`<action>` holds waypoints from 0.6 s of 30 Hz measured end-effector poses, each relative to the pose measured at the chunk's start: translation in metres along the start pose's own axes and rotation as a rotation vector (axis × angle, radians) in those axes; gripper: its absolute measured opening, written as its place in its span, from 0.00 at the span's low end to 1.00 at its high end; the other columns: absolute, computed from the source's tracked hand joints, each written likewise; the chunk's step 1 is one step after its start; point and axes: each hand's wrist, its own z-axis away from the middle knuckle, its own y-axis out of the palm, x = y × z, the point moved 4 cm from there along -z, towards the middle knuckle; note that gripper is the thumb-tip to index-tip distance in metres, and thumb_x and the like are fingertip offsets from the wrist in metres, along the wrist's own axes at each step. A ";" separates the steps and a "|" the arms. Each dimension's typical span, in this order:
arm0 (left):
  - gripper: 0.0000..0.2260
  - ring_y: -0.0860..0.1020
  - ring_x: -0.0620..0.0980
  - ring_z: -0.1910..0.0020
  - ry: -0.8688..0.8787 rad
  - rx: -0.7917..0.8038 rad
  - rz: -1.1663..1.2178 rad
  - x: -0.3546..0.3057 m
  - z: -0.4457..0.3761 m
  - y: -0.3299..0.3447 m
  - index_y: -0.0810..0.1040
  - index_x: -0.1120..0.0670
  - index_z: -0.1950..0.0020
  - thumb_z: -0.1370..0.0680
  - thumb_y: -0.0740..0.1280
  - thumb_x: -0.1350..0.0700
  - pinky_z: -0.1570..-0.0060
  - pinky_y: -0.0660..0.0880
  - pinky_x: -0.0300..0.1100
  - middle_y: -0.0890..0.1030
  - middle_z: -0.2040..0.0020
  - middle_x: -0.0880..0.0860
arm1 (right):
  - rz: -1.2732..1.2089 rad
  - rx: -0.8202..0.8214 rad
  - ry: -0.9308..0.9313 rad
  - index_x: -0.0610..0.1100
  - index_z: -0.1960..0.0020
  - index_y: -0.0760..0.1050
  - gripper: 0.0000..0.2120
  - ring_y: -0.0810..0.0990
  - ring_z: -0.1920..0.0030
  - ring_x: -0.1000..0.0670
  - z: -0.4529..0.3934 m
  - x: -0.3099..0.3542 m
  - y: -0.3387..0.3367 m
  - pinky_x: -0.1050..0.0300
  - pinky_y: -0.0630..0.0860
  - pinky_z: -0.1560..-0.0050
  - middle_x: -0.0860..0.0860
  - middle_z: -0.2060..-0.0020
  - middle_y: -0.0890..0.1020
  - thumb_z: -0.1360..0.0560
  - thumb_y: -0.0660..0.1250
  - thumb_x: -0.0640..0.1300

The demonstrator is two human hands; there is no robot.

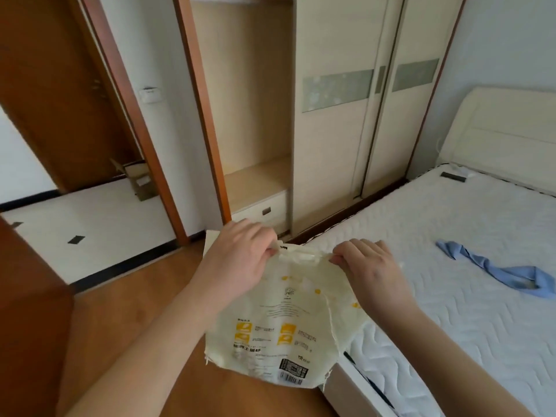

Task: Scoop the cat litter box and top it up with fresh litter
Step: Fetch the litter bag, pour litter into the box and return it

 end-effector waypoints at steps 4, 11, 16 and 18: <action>0.04 0.73 0.48 0.59 -0.083 0.025 -0.093 0.029 -0.005 0.012 0.75 0.52 0.57 0.25 0.66 0.52 0.59 0.66 0.41 0.78 0.59 0.46 | -0.064 -0.023 -0.095 0.45 0.61 0.76 0.11 0.76 0.68 0.49 -0.036 -0.010 0.038 0.55 0.66 0.64 0.53 0.68 0.77 0.23 0.60 0.46; 0.10 0.75 0.49 0.57 -0.272 0.080 -0.226 0.084 -0.017 0.029 0.77 0.52 0.53 0.23 0.60 0.48 0.57 0.72 0.46 0.79 0.57 0.47 | -0.043 -0.063 -0.264 0.46 0.62 0.74 0.10 0.74 0.68 0.47 -0.091 -0.011 0.092 0.53 0.64 0.65 0.52 0.69 0.76 0.22 0.62 0.45; 0.09 0.75 0.49 0.57 -0.335 0.064 -0.250 0.135 -0.032 0.042 0.76 0.50 0.52 0.22 0.60 0.48 0.56 0.70 0.46 0.79 0.56 0.46 | -0.035 -0.085 -0.311 0.45 0.63 0.73 0.14 0.72 0.70 0.47 -0.134 -0.004 0.132 0.54 0.58 0.64 0.52 0.70 0.74 0.21 0.58 0.46; 0.09 0.75 0.49 0.57 -0.343 0.056 -0.234 0.160 -0.039 0.050 0.76 0.50 0.52 0.22 0.60 0.48 0.57 0.68 0.45 0.78 0.57 0.46 | -0.030 -0.089 -0.316 0.45 0.63 0.71 0.13 0.72 0.70 0.47 -0.148 -0.002 0.152 0.54 0.59 0.64 0.52 0.70 0.73 0.21 0.59 0.46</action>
